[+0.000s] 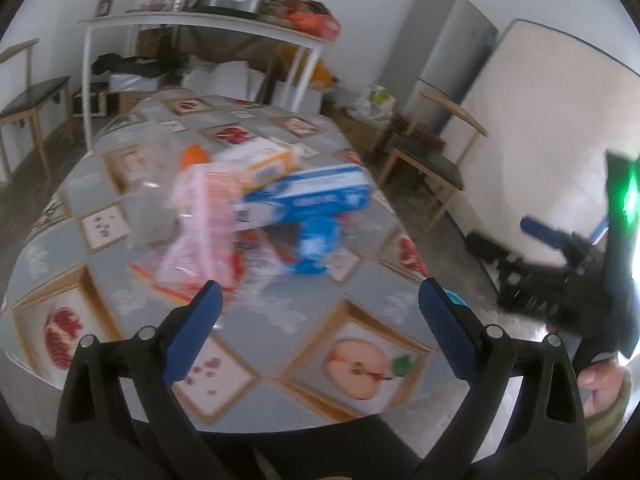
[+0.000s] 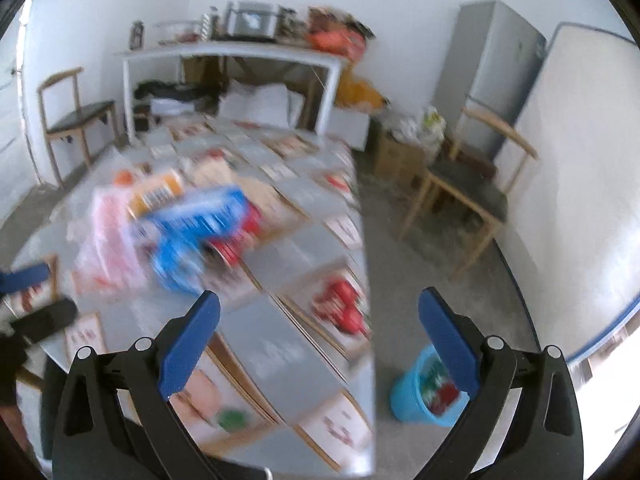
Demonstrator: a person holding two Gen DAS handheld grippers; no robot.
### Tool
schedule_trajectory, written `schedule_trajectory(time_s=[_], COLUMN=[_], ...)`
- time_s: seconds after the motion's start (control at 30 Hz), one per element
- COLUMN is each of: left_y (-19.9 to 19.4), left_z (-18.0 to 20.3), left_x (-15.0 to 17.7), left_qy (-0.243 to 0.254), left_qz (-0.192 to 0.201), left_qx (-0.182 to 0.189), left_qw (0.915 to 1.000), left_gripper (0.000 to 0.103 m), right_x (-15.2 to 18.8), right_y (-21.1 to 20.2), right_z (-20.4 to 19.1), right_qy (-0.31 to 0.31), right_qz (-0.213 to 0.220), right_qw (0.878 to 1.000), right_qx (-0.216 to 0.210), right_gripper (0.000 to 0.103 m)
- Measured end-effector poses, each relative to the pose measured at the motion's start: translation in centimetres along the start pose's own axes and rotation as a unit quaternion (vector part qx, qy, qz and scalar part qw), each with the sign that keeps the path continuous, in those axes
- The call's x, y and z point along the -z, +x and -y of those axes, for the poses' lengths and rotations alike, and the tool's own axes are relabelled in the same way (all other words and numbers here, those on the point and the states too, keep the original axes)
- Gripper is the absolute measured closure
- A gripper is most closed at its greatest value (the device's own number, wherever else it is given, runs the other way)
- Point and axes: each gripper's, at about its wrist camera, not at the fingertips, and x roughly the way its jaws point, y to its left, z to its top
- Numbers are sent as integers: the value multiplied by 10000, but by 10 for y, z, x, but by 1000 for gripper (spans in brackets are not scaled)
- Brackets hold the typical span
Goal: Collect trash
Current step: 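Return both tools to the table above the remaining trash, then grasp the clear plastic box with the left tool while the right tool grasps the printed plastic bag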
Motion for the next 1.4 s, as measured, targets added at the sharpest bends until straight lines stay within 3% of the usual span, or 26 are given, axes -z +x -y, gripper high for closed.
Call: schedule_trajectory(time_s=[0.13, 0.4, 0.6, 0.9, 1.17, 1.4], left_y=[-9, -18, -21, -11, -5, 1], left_z=[-25, -47, -57, -81, -95, -97], left_x=[-5, -11, 0, 17, -19, -17], left_qy=[-92, 24, 121, -52, -200, -307], left_qz=[120, 217, 229, 143, 470, 380], left_qx=[-100, -177, -183, -53, -291, -82], left_qw=[9998, 9996, 9995, 9999, 9983, 9988], left_gripper=[9, 8, 9, 9, 9, 13], right_x=[-33, -63, -59, -29, -27, -24], right_y=[-4, 8, 22, 41, 63, 67], right_z=[-23, -48, -47, -16, -20, -49], right_qy=[-36, -257, -189, 615, 925, 762], right_qz=[314, 404, 146, -226, -447, -681], right_qw=[9988, 9917, 9879, 9836, 9685, 9486], right_qx=[-383, -1196, -1532, -1681, -2267, -2996], right_gripper=[7, 7, 7, 7, 9, 21])
